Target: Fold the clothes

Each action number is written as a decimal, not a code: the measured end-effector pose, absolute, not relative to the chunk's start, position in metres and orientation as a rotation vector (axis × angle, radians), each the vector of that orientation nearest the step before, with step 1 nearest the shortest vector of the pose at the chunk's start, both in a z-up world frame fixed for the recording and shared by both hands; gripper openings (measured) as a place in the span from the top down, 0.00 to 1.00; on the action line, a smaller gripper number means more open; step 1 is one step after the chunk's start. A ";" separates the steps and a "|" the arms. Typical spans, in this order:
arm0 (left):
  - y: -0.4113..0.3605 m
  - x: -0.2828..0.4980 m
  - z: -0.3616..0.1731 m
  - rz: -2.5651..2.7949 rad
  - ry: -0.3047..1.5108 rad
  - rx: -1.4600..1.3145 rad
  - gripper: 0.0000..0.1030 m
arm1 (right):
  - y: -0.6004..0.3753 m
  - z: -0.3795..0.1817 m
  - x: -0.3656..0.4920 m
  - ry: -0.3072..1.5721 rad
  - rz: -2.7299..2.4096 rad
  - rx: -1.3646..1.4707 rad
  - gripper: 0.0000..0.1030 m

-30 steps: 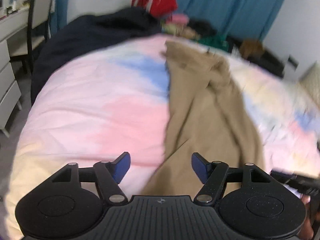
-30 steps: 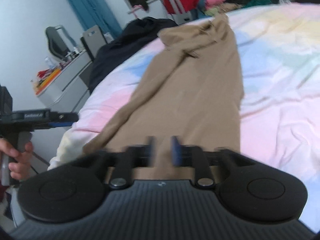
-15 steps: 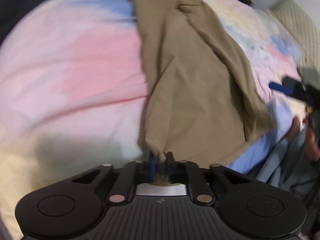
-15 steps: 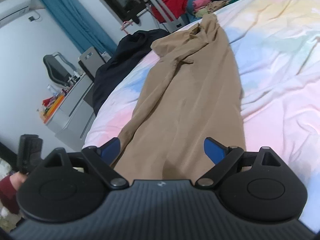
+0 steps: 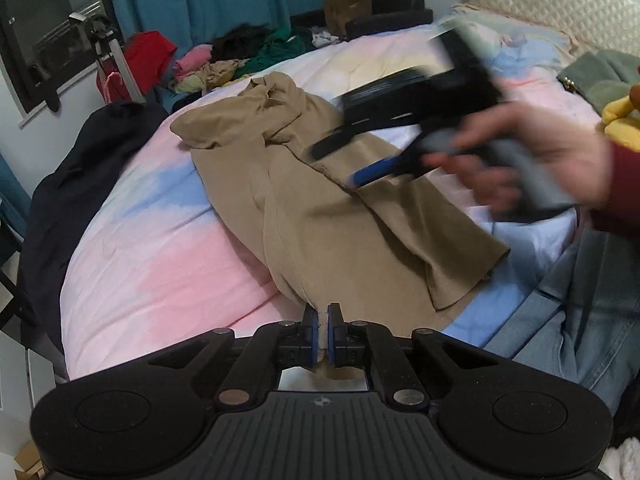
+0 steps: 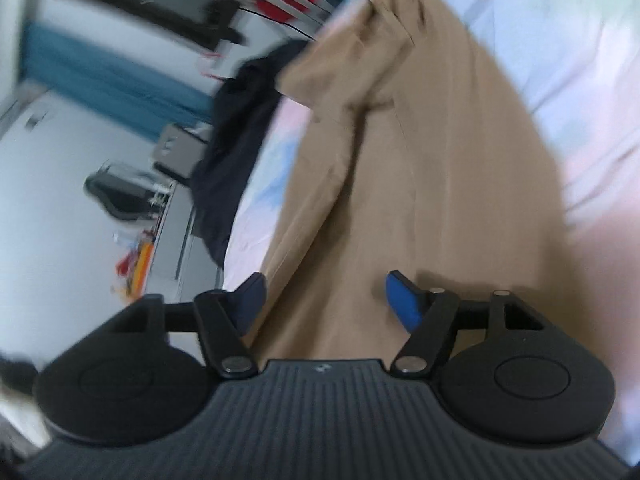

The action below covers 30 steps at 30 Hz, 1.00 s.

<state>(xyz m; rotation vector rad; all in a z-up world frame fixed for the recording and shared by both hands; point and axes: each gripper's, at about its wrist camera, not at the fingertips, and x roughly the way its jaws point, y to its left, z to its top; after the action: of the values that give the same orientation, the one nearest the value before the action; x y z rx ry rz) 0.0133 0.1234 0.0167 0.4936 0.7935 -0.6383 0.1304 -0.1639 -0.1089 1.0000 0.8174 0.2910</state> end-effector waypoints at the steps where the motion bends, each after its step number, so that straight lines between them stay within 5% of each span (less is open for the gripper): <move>1: 0.124 0.014 0.017 -0.637 0.800 0.483 0.96 | -0.159 -0.116 0.139 0.814 0.306 1.020 0.33; 4: 0.117 0.017 0.006 -0.643 0.828 0.468 0.96 | -0.144 -0.138 0.163 0.803 0.351 1.078 0.35; 9: 0.110 0.015 -0.008 -0.663 0.857 0.465 0.96 | -0.119 -0.161 0.195 0.786 0.416 1.105 0.52; 12: 0.103 0.015 -0.013 -0.679 0.861 0.470 0.96 | -0.110 -0.157 0.198 0.805 0.415 1.025 0.89; 14: 0.098 0.013 -0.016 -0.697 0.861 0.474 0.96 | -0.109 -0.151 0.194 0.799 0.412 0.996 0.93; 25: 0.044 0.015 -0.049 -0.778 0.950 0.481 0.94 | -0.131 -0.093 0.170 0.761 0.277 0.704 0.91; 28: 0.034 0.019 -0.058 -0.798 1.034 0.454 0.65 | -0.136 -0.086 0.160 0.824 0.256 0.620 0.90; 29: 0.031 0.020 -0.061 -0.805 1.063 0.443 0.54 | -0.138 -0.082 0.156 0.843 0.252 0.588 0.85; 30: 0.031 0.019 -0.060 -0.809 1.065 0.431 0.48 | -0.141 -0.076 0.149 0.855 0.251 0.545 0.66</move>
<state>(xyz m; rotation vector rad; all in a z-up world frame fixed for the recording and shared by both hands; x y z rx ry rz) 0.0187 0.0305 -0.0600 0.4309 1.0652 -0.8089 0.1488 -0.1410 -0.0764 0.5451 0.8549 0.2513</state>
